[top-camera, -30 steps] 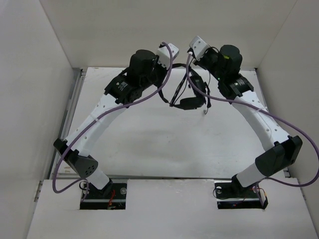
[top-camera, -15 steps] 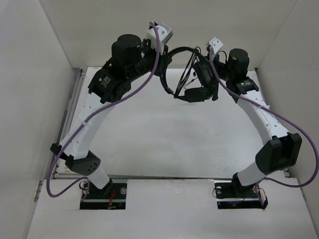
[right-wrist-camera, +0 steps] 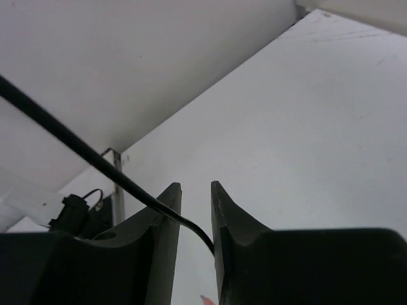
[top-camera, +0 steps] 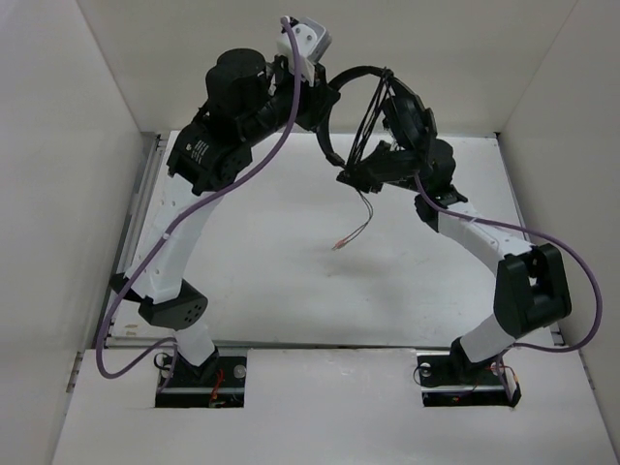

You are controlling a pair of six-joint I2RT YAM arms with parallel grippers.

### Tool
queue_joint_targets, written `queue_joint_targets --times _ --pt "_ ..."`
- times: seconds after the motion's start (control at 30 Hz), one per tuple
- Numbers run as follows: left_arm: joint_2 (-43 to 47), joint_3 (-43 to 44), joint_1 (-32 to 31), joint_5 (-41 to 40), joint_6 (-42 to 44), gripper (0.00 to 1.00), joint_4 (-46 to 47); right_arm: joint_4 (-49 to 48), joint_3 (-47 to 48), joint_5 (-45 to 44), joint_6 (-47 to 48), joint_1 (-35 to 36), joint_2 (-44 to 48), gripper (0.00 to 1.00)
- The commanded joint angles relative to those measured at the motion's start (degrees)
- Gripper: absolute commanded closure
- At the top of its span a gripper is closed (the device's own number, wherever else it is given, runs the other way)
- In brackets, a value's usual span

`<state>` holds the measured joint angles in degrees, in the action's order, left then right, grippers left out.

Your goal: Wrap the headphones

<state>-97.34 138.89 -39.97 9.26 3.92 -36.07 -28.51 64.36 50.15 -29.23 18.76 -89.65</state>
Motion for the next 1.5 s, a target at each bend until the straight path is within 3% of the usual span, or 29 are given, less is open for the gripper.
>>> queue_joint_targets --times 0.0,0.43,0.67,0.8,0.97,1.03,1.07,1.17,1.27,1.47 --pt "0.57 5.24 1.95 -1.34 -2.69 1.0 6.28 -10.77 -3.0 1.88 -6.89 1.84 0.61 0.68" --pt "-0.92 8.94 8.19 -7.93 -3.13 1.0 10.06 -12.27 -7.84 1.18 -7.33 6.59 0.17 0.64" --pt "-1.45 8.5 9.95 -13.47 -2.69 1.0 12.34 -12.1 -6.27 1.7 -5.58 9.84 -0.97 0.89" --pt "-1.62 7.37 10.3 -16.1 -2.52 1.0 13.22 -9.82 -4.6 1.7 -3.03 12.21 -0.62 0.95" --pt "-1.71 2.1 10.13 -25.68 2.57 1.0 18.13 13.42 2.95 -1.97 16.09 16.69 1.58 1.0" --pt "-1.63 -0.62 10.13 -29.37 4.77 1.0 20.33 25.38 6.9 -7.84 28.03 19.23 2.1 1.0" --pt "-1.36 -2.64 10.22 -31.73 6.34 1.0 22.08 33.44 9.88 -13.7 38.36 21.68 2.37 1.0" --pt "-1.01 -6.16 10.13 -35.17 9.33 1.0 25.07 42.11 13.67 -25.58 54.05 25.65 3.33 1.0" --pt "0.13 -11.08 10.3 -37.64 12.5 1.0 27.89 45.38 17.63 -35.27 63.22 26.72 4.83 1.0" --pt "3.21 -19.53 11.71 -38.35 14.18 1.0 30.19 49.51 28.0 -44.52 73.52 19.87 7.29 1.0"
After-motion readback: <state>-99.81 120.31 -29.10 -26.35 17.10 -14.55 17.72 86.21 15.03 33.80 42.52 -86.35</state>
